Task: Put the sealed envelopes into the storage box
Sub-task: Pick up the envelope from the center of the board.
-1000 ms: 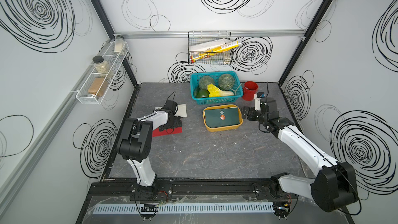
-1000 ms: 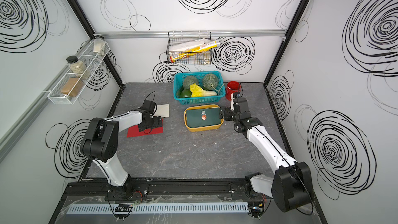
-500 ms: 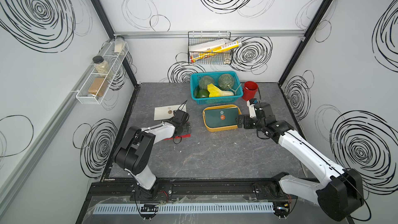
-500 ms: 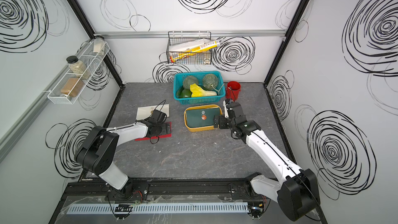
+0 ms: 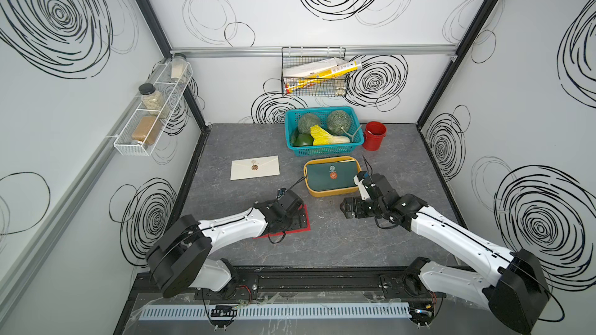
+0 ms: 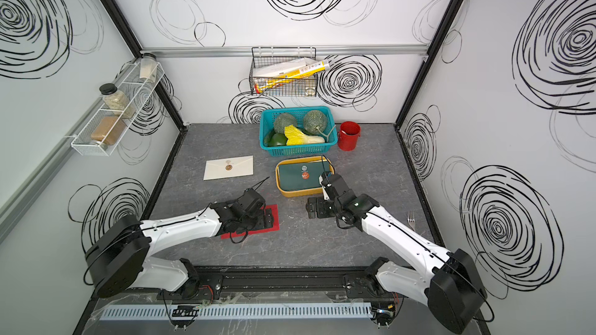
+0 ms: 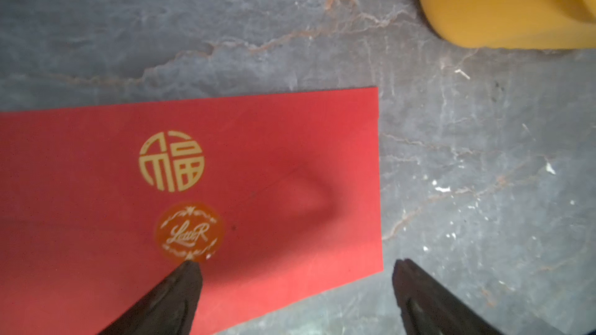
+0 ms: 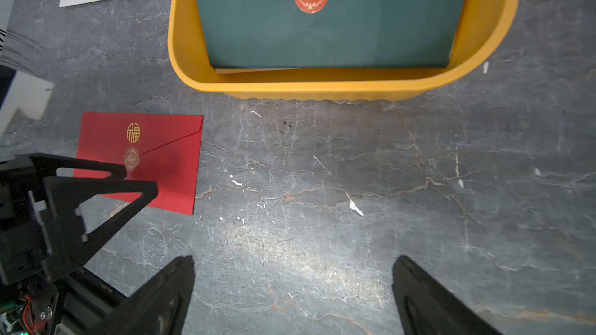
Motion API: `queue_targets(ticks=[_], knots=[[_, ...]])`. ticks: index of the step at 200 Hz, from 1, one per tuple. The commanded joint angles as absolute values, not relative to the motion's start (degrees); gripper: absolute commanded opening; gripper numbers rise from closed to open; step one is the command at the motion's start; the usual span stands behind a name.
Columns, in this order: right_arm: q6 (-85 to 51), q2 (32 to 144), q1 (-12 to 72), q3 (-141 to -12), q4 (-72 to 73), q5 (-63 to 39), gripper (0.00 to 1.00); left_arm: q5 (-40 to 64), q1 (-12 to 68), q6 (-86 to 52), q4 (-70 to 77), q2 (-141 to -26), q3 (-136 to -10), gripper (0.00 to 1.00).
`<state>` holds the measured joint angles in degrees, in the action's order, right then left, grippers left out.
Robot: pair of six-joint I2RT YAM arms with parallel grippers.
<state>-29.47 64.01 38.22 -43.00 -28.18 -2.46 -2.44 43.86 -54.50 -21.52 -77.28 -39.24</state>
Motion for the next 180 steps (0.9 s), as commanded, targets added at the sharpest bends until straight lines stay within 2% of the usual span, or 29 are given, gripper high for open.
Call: queue_targets(ticks=[1,32,58,95,142,180], knots=[[-32.2,65.6,39.3,-43.6,-26.7,-2.9,1.00,-4.1,41.2,-55.0,-30.5,-72.7,-45.0,0.99],[-35.9,69.1,44.2,-43.1,-22.3,-4.2,1.00,-5.1,30.7,-49.3,-36.2,-68.8,-43.2,0.99],[-40.3,74.5,49.9,-43.7,-17.1,-4.5,1.00,-5.5,27.2,-48.6,-37.7,-66.8,-38.3,0.99],[-46.3,84.4,55.5,-48.0,-10.8,-4.0,1.00,-6.8,27.5,-50.9,-35.9,-67.3,-35.3,0.99],[-48.9,91.8,56.1,-52.3,-8.3,-4.6,1.00,-4.9,26.1,-48.6,-28.9,-71.7,-31.4,0.99],[-49.9,95.3,56.4,-53.2,-7.0,-6.0,1.00,-2.8,29.9,-45.3,-24.3,-74.0,-29.7,0.99]])
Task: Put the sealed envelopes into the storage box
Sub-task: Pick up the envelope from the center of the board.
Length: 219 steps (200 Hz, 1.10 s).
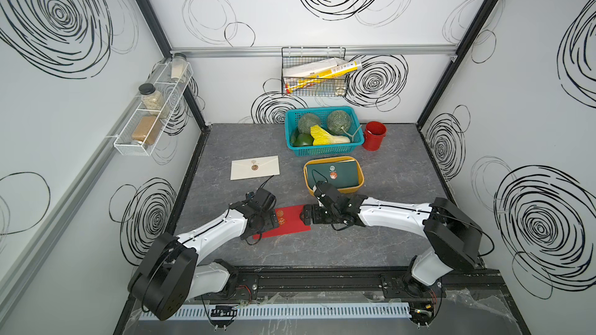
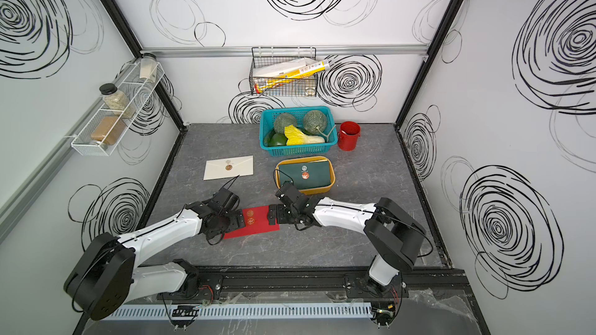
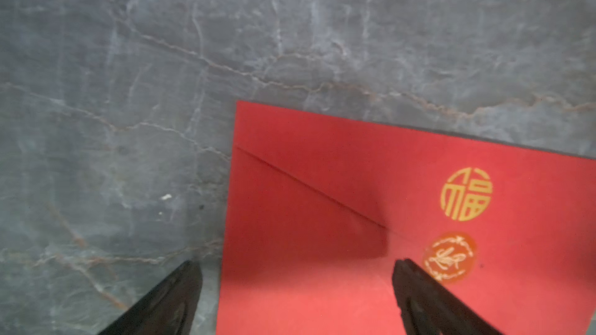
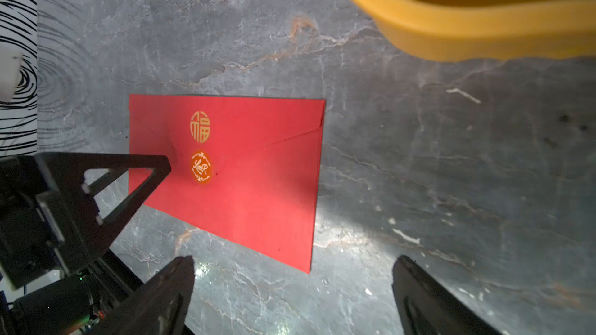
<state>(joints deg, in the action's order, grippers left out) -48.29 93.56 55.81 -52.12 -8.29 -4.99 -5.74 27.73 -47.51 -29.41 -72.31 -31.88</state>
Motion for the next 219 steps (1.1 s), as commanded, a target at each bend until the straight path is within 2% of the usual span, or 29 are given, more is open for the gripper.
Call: queue_targets(ticks=[1,71,143,184,219], knots=[[-50.0,95.3,56.5,-53.2,-7.0,-6.1,1.00,-2.7,30.0,-45.2,-24.1,-74.0,-29.6,0.99],[-54.8,92.3,56.5,-48.0,-10.6,-3.0,1.00,4.0,35.9,-42.4,-17.1,-74.7,-27.8,0.99],[-55.2,88.7,53.1,-43.1,-16.9,4.3,1.00,1.9,40.4,-42.4,-17.4,-78.9,-30.8,0.99],[-48.9,94.7,52.2,-49.0,-21.9,7.5,1.00,4.2,40.4,-40.8,-15.3,-80.8,-31.6,0.99],[-46.8,97.2,52.2,-50.5,-20.0,5.3,1.00,6.0,40.4,-39.8,-13.0,-82.5,-31.3,0.99]])
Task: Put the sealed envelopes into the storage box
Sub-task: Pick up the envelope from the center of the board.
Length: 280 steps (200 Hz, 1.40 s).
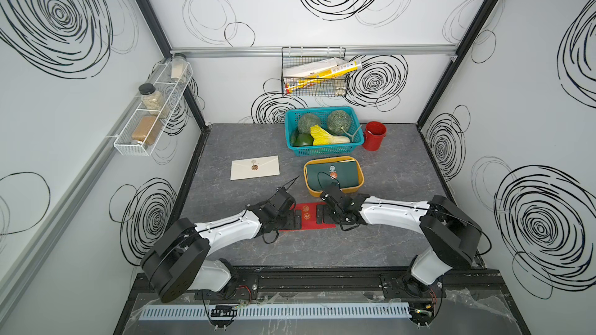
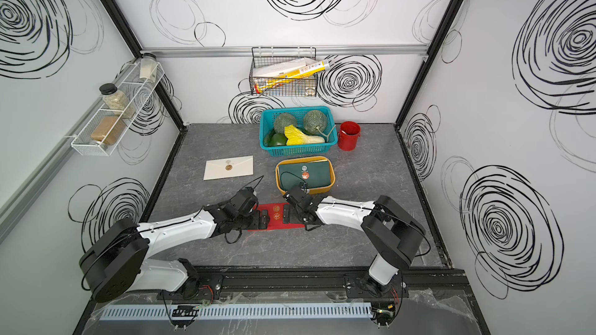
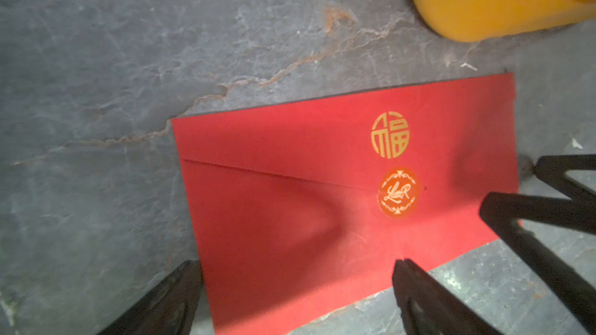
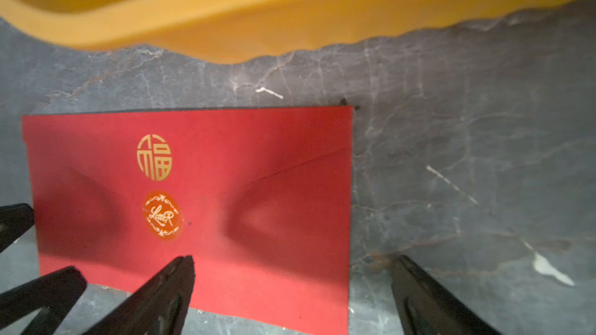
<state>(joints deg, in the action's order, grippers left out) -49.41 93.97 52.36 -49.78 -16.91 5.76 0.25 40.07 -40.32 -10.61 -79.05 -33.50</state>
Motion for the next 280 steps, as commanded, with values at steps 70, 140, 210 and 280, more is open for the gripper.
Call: queue_targets(ticks=[70,140,210,280], knots=[[-49.4,96.7,53.3,-46.8,-12.8,-1.5,1.00,12.3,41.0,-38.3,-8.9,-81.2,-30.1,0.99],[-51.5,94.4,53.3,-47.7,-11.0,-1.8,1.00,14.2,41.1,-37.7,-6.7,-78.3,-27.6,0.99],[-52.4,97.9,53.7,-47.8,-14.0,1.4,0.94,15.4,42.1,-37.3,-4.6,-78.5,-29.2,0.99],[-47.3,93.3,53.6,-42.0,-10.9,2.7,0.84,13.9,39.2,-31.9,-14.7,-70.2,-35.8,0.99]])
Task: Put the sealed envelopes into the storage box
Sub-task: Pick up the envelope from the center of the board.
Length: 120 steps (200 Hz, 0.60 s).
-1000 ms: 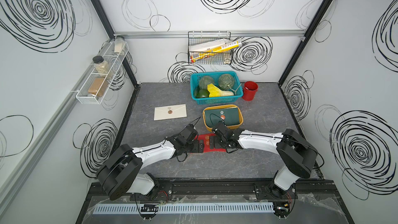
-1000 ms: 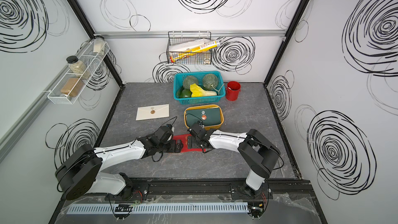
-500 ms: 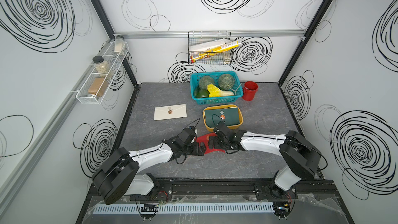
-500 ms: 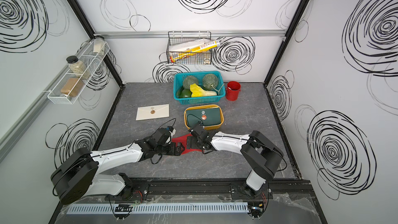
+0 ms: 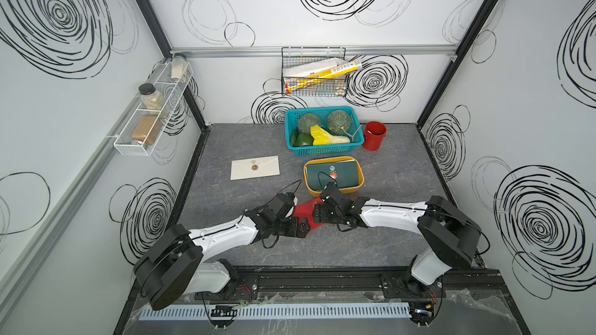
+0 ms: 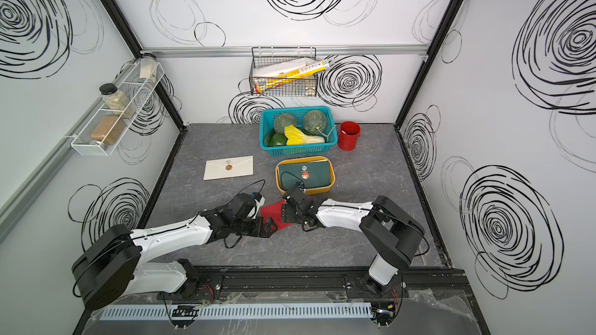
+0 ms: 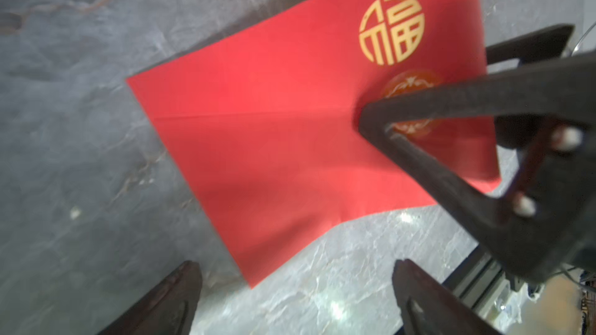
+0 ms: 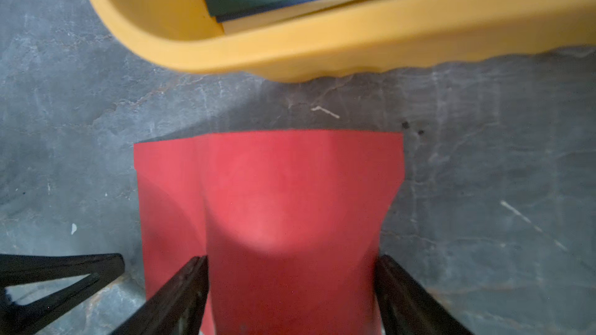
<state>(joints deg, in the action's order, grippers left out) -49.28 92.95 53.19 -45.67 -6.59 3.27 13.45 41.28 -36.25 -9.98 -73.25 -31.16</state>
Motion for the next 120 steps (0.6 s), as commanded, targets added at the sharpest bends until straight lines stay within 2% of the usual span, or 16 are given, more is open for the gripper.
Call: queue_targets(ticks=[1,25,51,120], knots=[[-47.2,93.2,53.7,-41.9,-10.8,2.6,0.84,13.8,39.1,-31.6,-14.8,-70.1,-36.0,0.99],[-44.4,90.8,53.8,-39.6,-9.2,2.5,0.84,15.7,35.4,-24.0,-15.8,-71.8,-40.7,0.99],[-39.9,88.2,54.0,-37.2,-7.5,0.8,0.84,19.4,35.0,-15.9,-14.5,-77.4,-43.1,0.96],[-29.8,86.4,54.0,-33.8,-5.1,-3.2,0.84,27.3,35.2,-8.5,-6.8,-81.4,-42.4,0.92]])
